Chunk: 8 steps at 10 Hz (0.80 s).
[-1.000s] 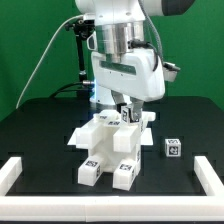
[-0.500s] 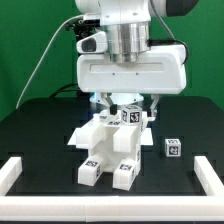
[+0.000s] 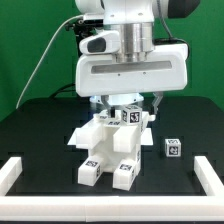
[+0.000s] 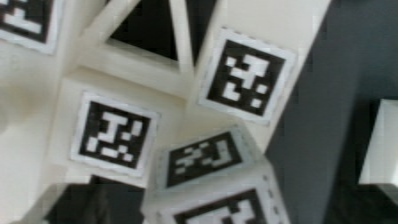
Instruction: Assemble chair
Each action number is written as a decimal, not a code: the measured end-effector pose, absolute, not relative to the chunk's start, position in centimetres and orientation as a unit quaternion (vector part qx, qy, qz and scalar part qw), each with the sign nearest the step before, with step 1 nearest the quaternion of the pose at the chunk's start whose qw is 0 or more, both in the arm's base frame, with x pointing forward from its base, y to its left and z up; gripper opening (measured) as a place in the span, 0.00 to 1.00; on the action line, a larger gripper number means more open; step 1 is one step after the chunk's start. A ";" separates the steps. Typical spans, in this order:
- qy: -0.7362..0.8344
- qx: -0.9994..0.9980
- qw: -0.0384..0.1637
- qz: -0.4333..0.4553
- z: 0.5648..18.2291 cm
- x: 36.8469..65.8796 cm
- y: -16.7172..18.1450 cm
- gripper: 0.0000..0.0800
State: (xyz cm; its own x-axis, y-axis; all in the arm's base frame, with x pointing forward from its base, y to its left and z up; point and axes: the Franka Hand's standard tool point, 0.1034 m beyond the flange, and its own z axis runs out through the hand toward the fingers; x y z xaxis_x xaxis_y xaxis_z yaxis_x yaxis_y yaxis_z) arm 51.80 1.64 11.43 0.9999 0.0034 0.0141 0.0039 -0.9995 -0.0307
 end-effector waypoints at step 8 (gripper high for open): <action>0.359 -0.933 0.023 -0.003 11.4 51.9 1.8 0.35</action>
Offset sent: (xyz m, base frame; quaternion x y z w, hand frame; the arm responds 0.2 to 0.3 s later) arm 0.0000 0.0000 0.0000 0.0000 0.0000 0.1790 0.9838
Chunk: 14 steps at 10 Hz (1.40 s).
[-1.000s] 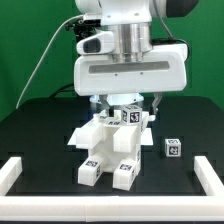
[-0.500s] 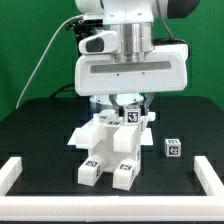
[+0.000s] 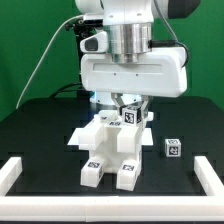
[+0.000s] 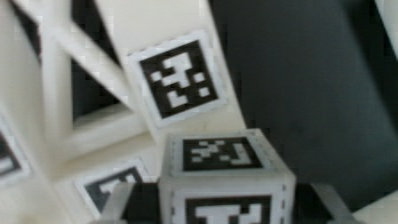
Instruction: Assemble chair
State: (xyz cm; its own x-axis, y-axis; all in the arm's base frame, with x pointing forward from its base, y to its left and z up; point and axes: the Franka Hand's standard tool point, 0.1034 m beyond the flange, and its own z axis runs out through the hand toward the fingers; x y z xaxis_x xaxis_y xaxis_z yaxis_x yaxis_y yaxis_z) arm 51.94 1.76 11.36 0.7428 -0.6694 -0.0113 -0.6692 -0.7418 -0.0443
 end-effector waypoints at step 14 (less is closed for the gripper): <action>-0.181 -0.983 -0.009 -0.031 11.3 52.4 1.9 0.81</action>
Offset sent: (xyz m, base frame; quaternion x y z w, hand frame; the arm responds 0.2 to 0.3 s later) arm 0.0000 0.0000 0.0000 0.0000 0.0000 0.0000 1.0000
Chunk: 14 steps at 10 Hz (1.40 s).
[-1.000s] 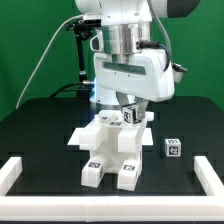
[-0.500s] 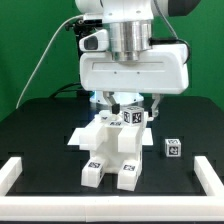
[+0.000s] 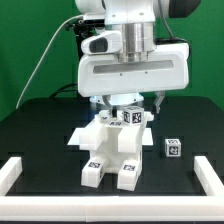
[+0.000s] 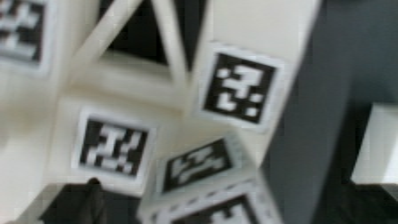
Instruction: Assemble chair
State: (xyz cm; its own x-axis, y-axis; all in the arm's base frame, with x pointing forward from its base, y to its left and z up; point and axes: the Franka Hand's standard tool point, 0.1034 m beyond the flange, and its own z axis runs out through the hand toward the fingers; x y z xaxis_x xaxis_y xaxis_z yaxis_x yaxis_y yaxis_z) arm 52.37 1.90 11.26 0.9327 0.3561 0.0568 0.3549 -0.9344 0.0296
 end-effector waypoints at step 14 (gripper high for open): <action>-0.418 0.907 -0.034 0.027 10.9 52.7 1.8 0.36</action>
Offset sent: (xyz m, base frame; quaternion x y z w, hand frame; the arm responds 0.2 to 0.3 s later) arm 0.0000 0.0000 0.0000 0.0000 0.0000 0.2667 0.9638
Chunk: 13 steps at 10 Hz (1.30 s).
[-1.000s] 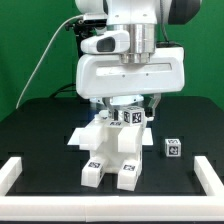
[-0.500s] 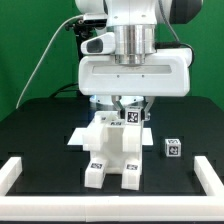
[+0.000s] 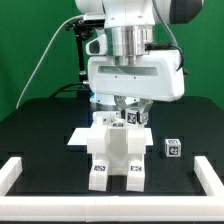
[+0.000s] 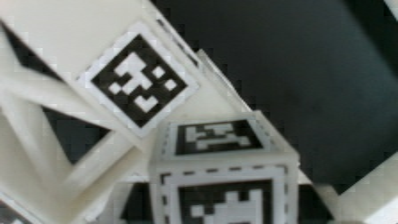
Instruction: Assemble chair
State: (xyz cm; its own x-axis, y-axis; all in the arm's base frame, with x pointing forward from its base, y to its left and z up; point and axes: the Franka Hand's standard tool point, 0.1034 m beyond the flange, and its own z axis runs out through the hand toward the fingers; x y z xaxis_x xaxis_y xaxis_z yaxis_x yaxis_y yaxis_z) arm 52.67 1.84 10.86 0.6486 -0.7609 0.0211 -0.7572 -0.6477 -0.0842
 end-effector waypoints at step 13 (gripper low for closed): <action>0.014 -0.999 0.021 -0.048 11.1 52.3 2.0 0.81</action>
Offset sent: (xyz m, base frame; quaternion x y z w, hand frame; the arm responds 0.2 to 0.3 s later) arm 0.0000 0.0000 0.0000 0.0000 0.0000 -0.0899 0.9960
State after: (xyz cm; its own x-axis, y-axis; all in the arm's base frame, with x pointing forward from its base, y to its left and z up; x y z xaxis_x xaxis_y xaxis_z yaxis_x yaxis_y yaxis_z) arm 52.26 2.03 11.11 0.9949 -0.0296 0.0960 -0.0255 -0.9987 -0.0430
